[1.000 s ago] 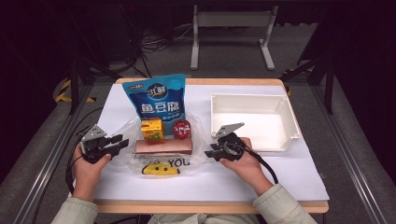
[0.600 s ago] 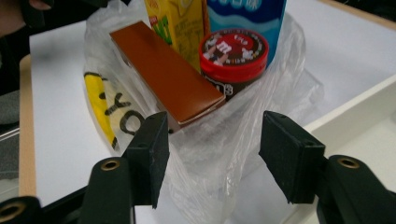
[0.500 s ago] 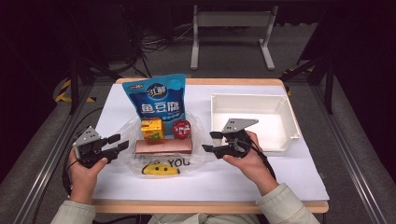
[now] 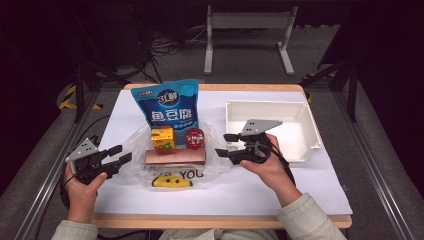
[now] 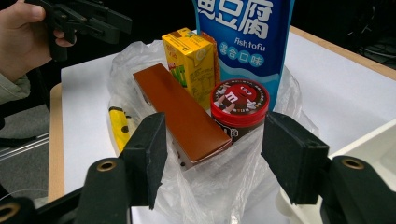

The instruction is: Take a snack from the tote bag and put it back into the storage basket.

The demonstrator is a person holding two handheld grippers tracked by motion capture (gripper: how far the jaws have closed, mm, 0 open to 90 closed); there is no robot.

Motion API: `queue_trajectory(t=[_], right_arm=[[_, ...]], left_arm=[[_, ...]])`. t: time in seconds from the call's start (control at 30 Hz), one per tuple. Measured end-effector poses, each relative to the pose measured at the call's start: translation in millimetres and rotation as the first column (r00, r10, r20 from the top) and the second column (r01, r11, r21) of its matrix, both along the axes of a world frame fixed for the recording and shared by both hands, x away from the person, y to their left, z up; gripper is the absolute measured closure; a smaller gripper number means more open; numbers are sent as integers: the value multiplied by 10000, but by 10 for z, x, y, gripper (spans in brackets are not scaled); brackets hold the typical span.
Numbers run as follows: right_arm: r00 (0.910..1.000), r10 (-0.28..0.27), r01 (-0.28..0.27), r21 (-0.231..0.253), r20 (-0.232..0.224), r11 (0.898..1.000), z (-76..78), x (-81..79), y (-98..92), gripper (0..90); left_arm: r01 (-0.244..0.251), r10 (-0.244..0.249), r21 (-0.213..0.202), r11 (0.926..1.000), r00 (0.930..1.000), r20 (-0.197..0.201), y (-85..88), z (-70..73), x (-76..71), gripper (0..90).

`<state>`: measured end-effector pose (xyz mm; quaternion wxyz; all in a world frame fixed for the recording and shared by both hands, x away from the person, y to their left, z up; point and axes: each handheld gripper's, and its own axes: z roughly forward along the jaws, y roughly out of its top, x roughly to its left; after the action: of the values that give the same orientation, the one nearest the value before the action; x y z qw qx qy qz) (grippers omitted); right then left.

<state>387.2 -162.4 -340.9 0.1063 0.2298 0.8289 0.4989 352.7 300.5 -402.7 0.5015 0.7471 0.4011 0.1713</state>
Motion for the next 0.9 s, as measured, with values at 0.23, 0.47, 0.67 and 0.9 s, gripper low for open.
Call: queue_trajectory(t=[0.23,0.47,0.67,0.9], right_arm=[[9999,114,-114,-83,95,9999,175,101,71,384],[9974,678,-689,-456,-248,9966,233,251,266,362],[9932,1070,-1098,-653,-454,9918,251,333,402,355],[9868,1516,-1570,-1092,-565,9815,322,390,563,355]], left_arm=[[-191,190,-77,9998,9996,-198,4,-38,14,458],[-206,206,7,9998,9996,-186,5,-41,-2,451],[-235,235,54,9997,9996,-139,2,-23,-50,448],[-378,382,193,9991,9991,-191,48,-48,-47,446]])
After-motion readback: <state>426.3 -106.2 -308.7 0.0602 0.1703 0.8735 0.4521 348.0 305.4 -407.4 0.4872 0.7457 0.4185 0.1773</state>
